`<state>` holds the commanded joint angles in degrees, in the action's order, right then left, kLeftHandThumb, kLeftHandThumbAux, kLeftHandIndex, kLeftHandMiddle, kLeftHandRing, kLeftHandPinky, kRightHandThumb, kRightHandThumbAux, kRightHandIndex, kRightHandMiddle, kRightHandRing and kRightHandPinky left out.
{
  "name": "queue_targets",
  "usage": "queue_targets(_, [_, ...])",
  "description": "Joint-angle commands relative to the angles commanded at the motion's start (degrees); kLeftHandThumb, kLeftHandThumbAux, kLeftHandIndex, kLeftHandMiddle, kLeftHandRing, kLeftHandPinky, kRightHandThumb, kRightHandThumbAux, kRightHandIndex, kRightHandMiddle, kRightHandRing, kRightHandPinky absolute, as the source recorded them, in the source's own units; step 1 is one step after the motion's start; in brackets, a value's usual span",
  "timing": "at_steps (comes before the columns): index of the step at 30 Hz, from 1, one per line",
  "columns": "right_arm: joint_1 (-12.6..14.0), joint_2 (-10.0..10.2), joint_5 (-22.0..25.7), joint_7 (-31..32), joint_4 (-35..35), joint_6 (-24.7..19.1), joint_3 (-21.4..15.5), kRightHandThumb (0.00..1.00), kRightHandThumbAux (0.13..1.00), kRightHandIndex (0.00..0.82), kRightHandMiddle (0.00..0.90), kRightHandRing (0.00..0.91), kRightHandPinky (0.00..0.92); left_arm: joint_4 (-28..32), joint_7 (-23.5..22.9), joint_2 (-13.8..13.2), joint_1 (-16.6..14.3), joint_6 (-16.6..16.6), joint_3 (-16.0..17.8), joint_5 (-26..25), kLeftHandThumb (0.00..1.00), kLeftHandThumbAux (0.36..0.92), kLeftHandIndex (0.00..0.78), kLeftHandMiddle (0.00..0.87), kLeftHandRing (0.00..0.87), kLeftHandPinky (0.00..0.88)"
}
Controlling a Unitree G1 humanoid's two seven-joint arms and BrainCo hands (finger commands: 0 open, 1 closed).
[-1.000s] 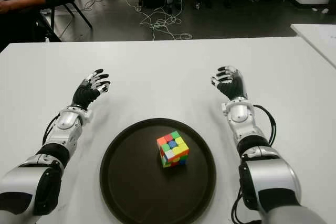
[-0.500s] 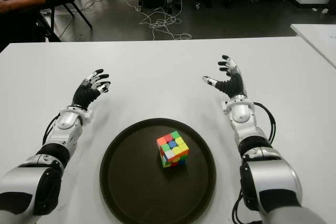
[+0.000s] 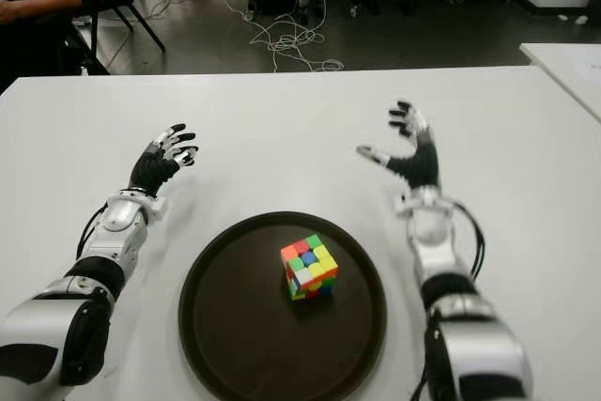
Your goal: Pick up the Rubik's Cube and put it in the plate
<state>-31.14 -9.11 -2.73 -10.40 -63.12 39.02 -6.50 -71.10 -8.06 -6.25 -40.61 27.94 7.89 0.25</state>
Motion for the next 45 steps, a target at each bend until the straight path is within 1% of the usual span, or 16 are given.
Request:
queue_targets(4, [-0.64,0.39,0.21,-0.83,0.37,-2.53,-0.52,0.0,0.8,0.173,0.247,0.23,0.183,0.13,-0.17,0.02,0.3,0.48,-0.08,-0.03,0.23,0.72,0.122,0.194,0.217,0.243])
queue_targets(7, [-1.21,0.27,-0.07,-1.41,0.1,-3.84,-0.79,0.0,0.789,0.174,0.24,0.222,0.168,0.29,-0.05,-0.04,0.42,0.93,-0.18,0.09,0.229,0.727,0.123,0.196,0.214,0.234])
queue_targets(13, [-1.2,0.47,-0.59,-2.97,0.5,-4.79,-0.95,0.0,0.785,0.17,0.234,0.213,0.162,0.38,0.13,-0.21,0.5,1.31,-0.2,0.15,0.228,0.746,0.121,0.195,0.208,0.227])
queue_targets(17, [-1.21,0.79,0.22,-2.51,0.5,-4.2,-1.41,0.0,0.798,0.169,0.233,0.216,0.176,0.39,0.39,-0.26,0.56,1.46,-0.26,0.27,0.23,0.752,0.123,0.199,0.21,0.228])
queue_targets(21, [-1.24,0.88,0.46,-2.18,0.38,-3.44,-1.63,0.0,0.815,0.172,0.237,0.221,0.194,0.36,0.67,-0.26,0.58,1.55,-0.3,0.35,0.22,0.742,0.125,0.202,0.214,0.229])
queue_targets(25, [-1.45,0.79,0.39,-2.16,-0.09,-3.19,-1.61,0.0,0.818,0.182,0.244,0.226,0.175,0.35,0.72,-0.22,0.55,1.59,-0.28,0.32,0.22,0.738,0.124,0.199,0.218,0.232])
queue_targets(30, [-1.6,0.72,0.12,-2.34,-0.46,-3.04,-1.49,0.0,0.818,0.174,0.239,0.219,0.166,0.39,0.9,-0.13,0.57,1.55,-0.11,0.15,0.224,0.736,0.122,0.195,0.211,0.224])
queue_targets(33, [-1.66,0.62,-0.14,-2.53,-0.61,-3.11,-1.34,0.0,0.82,0.157,0.228,0.209,0.166,0.35,1.11,-0.09,0.54,1.44,-0.07,0.12,0.221,0.74,0.12,0.197,0.21,0.223])
queue_targets(38, [-1.8,0.6,-0.12,-2.52,-0.93,-3.1,-1.38,0.0,0.822,0.173,0.241,0.224,0.184,0.3,1.16,-0.06,0.46,1.28,-0.04,0.07,0.209,0.746,0.12,0.198,0.213,0.227])
queue_targets(45, [-1.91,0.5,-0.26,-2.18,-1.33,-2.18,-1.24,0.0,0.819,0.155,0.228,0.214,0.179,0.33,0.99,-0.13,0.36,1.17,-0.17,0.15,0.216,0.756,0.114,0.189,0.206,0.222])
